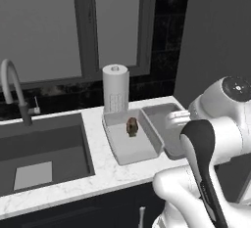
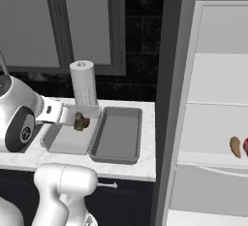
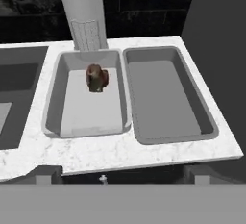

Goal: Place one sweet potato and one steak in each tupperware on the nearby counter, to pack two identical lunches.

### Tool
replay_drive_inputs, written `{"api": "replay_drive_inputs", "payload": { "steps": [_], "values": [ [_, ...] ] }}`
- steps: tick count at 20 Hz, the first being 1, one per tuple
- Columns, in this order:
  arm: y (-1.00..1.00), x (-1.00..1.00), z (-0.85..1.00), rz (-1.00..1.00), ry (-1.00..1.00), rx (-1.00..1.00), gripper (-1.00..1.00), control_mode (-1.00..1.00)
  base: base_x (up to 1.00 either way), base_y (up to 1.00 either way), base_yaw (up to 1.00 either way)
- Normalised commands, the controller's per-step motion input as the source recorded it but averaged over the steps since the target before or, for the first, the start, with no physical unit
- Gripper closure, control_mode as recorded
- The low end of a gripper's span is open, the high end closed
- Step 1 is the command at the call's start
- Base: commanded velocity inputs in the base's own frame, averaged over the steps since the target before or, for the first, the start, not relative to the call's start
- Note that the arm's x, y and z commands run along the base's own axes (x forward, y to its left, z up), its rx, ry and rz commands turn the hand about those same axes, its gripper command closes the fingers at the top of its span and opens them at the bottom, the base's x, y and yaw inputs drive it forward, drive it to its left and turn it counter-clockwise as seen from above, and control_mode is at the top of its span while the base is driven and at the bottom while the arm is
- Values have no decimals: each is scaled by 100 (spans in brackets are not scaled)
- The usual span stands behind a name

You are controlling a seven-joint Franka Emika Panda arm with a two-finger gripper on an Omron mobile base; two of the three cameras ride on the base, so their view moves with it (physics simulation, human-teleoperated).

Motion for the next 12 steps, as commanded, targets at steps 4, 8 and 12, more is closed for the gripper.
{"api": "replay_drive_inputs", "payload": {
  "steps": [4, 8, 12],
  "values": [
    [0, 0, 0, 0, 0, 0, -100, 100, -100, -16, 0],
    [0, 0, 0, 0, 0, 0, -100, 100, -100, -28, 0],
    [0, 0, 0, 0, 0, 0, -100, 100, -87, -66, -2]
  ]
}}
